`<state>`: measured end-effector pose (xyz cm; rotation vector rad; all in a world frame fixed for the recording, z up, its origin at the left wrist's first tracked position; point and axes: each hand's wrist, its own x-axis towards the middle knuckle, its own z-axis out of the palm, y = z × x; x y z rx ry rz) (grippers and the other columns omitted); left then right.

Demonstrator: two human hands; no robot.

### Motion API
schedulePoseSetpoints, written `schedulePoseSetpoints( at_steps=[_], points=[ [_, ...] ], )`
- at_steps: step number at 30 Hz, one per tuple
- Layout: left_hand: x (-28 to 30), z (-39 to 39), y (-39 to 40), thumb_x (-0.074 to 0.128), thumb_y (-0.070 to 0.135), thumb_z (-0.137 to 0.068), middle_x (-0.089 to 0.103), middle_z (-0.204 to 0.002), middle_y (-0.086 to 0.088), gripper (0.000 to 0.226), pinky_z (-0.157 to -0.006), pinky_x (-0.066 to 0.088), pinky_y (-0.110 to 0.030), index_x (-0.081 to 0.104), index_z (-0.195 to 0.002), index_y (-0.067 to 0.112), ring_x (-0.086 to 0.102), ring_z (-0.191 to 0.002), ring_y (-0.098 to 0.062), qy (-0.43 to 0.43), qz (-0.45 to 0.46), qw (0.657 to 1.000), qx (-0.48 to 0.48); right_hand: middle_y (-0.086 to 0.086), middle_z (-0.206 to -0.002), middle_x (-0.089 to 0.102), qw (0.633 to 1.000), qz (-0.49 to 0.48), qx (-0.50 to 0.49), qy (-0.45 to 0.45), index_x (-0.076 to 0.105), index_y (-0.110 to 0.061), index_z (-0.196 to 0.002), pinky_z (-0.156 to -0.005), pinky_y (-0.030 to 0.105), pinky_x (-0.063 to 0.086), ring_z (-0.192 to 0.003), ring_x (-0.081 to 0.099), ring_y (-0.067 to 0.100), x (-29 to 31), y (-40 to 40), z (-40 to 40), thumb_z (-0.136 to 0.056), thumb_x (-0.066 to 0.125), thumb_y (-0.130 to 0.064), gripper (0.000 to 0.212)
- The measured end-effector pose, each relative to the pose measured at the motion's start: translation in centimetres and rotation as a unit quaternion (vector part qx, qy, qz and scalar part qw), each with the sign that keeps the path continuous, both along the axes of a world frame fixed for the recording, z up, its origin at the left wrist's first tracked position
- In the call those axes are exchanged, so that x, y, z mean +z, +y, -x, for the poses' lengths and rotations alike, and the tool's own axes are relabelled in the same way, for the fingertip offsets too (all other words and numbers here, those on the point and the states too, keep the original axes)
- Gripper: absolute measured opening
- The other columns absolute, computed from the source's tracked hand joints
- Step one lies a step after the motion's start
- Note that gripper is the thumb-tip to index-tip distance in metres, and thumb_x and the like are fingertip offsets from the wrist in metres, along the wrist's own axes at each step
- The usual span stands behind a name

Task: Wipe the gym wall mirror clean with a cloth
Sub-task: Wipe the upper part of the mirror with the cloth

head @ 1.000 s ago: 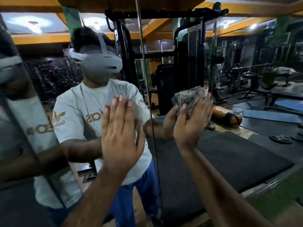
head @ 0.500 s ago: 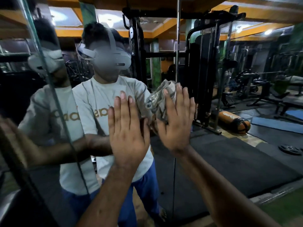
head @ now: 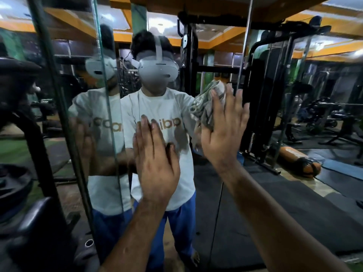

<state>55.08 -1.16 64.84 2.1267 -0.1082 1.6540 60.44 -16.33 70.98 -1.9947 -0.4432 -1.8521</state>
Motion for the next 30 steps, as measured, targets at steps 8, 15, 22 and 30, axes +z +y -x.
schedulePoseSetpoints(
  at_steps=[8,15,22,30],
  points=[
    [-2.5,0.5,1.1,0.053,0.026,-0.103,0.005,-0.167,-0.022,0.073,-0.123,0.016,-0.059,0.016,-0.157,-0.007,0.002,-0.156,-0.032,0.033,0.064,0.997,0.015,0.018,-0.167,0.031,0.977,0.213,0.002,-0.008,0.035,-0.018,-0.160,-0.130,0.052,0.002,-0.157,0.021,0.035,-1.1,1.2,0.3,-0.077,0.070,-0.015,0.090],
    [-4.1,0.9,1.7,0.060,0.021,-0.100,0.008,-0.166,-0.019,0.073,-0.126,0.014,-0.044,0.021,-0.155,-0.008,0.007,-0.156,-0.029,0.025,0.097,0.994,0.034,0.022,-0.164,0.036,0.989,0.142,0.037,-0.007,0.045,-0.013,-0.156,-0.128,0.055,0.007,-0.155,0.025,0.038,-1.1,5.7,1.2,-0.085,0.059,-0.022,0.073],
    [-6.5,1.0,0.7,0.058,0.023,-0.099,0.015,-0.166,-0.021,0.075,-0.124,0.022,-0.051,0.019,-0.156,-0.006,0.011,-0.156,-0.030,0.028,0.144,0.989,0.033,0.016,-0.164,0.040,0.979,0.195,0.031,-0.041,0.051,-0.017,-0.154,-0.127,0.057,0.012,-0.154,0.033,0.037,1.2,6.6,1.0,-0.086,0.061,-0.021,0.069],
    [-10.7,1.1,0.0,0.060,0.027,-0.096,0.016,-0.166,-0.019,0.079,-0.126,0.018,-0.040,0.022,-0.156,-0.004,0.013,-0.156,-0.027,0.052,0.167,0.984,0.039,0.014,-0.163,0.042,0.927,0.362,0.089,-0.038,0.056,-0.019,-0.150,-0.126,0.057,0.013,-0.154,0.034,0.038,-2.8,9.0,1.5,-0.092,0.054,-0.030,0.059]
  ],
)
